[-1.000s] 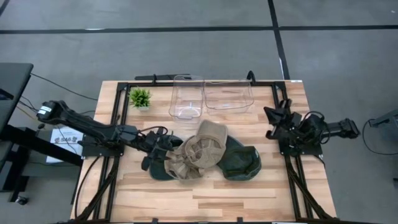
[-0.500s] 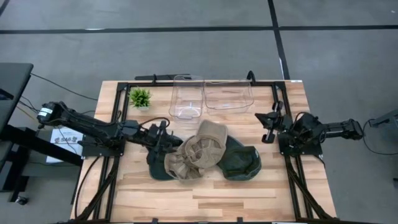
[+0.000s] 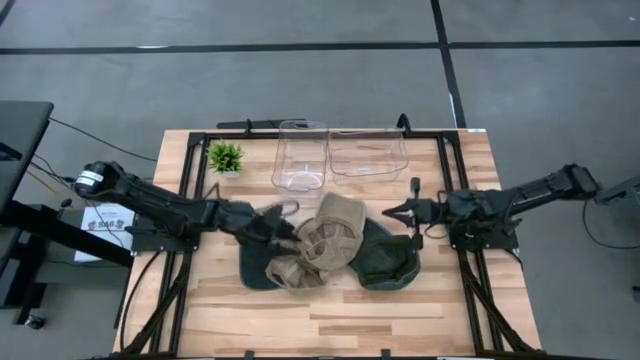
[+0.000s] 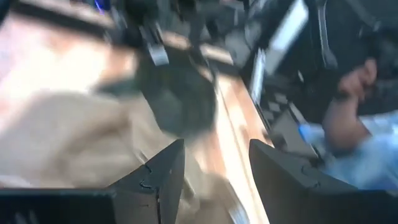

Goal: Pick & Place hat
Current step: Put the right black cap into the right transparent bin

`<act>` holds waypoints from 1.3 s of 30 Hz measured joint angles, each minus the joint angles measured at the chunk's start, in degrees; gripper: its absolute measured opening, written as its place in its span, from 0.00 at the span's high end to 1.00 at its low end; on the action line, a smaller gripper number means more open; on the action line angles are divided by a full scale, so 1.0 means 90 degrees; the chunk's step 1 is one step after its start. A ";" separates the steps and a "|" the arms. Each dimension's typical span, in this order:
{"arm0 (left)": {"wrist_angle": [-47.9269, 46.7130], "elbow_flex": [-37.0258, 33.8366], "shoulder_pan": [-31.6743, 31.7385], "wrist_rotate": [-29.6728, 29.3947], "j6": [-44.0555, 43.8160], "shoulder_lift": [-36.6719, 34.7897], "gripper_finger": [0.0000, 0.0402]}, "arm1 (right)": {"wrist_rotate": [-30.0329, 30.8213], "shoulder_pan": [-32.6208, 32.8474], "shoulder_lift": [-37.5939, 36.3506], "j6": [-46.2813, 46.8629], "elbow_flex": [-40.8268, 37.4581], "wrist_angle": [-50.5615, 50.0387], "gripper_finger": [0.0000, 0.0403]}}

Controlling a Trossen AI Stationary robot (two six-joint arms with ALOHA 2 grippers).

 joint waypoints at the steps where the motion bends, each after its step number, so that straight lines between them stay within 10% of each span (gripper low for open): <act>1: -0.0093 -0.0009 -0.0159 0.0018 -0.0110 0.0071 0.56 | 0.0004 0.0110 0.0230 -0.0002 0.0141 0.0002 1.00; 16: 0.0097 0.0095 -0.0588 -0.1424 0.0315 0.0119 0.56 | 0.0292 0.1184 0.2864 -0.0226 0.1166 -0.0016 1.00; 39: 0.0120 0.0093 -0.0201 -0.1381 -0.0235 0.0698 0.56 | 0.0680 0.1182 0.2728 0.0346 0.1168 -0.0256 1.00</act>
